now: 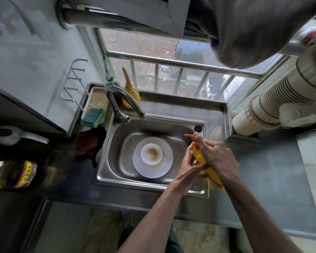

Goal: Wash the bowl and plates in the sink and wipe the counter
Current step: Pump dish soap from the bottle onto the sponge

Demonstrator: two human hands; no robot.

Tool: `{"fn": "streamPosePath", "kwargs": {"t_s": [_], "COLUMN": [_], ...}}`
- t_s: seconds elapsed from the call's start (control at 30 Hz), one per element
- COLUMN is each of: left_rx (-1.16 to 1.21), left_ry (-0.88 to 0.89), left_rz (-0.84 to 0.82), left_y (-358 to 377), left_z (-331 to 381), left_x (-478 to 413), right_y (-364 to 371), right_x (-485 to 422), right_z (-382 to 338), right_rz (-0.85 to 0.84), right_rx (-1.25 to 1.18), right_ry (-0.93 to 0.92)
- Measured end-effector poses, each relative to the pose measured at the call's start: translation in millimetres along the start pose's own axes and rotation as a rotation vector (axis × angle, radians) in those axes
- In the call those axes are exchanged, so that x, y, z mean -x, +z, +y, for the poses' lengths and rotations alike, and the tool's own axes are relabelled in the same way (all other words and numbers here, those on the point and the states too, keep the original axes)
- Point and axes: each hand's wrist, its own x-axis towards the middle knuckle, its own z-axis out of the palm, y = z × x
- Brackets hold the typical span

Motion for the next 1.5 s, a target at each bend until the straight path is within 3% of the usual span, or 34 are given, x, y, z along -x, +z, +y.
{"fn": "streamPosePath", "kwargs": {"t_s": [0.63,0.93,1.13,1.5], "left_rx": [0.028,0.073,0.023,-0.235], "left_ry": [-0.014,-0.01,0.086,0.168], "left_rz": [-0.007,0.042,0.207,0.406], "left_y": [-2,-2,-23,-93], "left_z": [3,12,26,81], "left_x": [1,5,-5,-33], "right_y": [9,-1,-1,12], "right_x": [-4,-4,-26,-99], "right_z": [5,-8,-19,-84], "right_rz": [0.087,-0.074,-0.088,0.119], "right_rx": [0.003,-0.012,-0.03,0.096], "right_ry": [-0.062,-0.042,-0.152,-0.489]}}
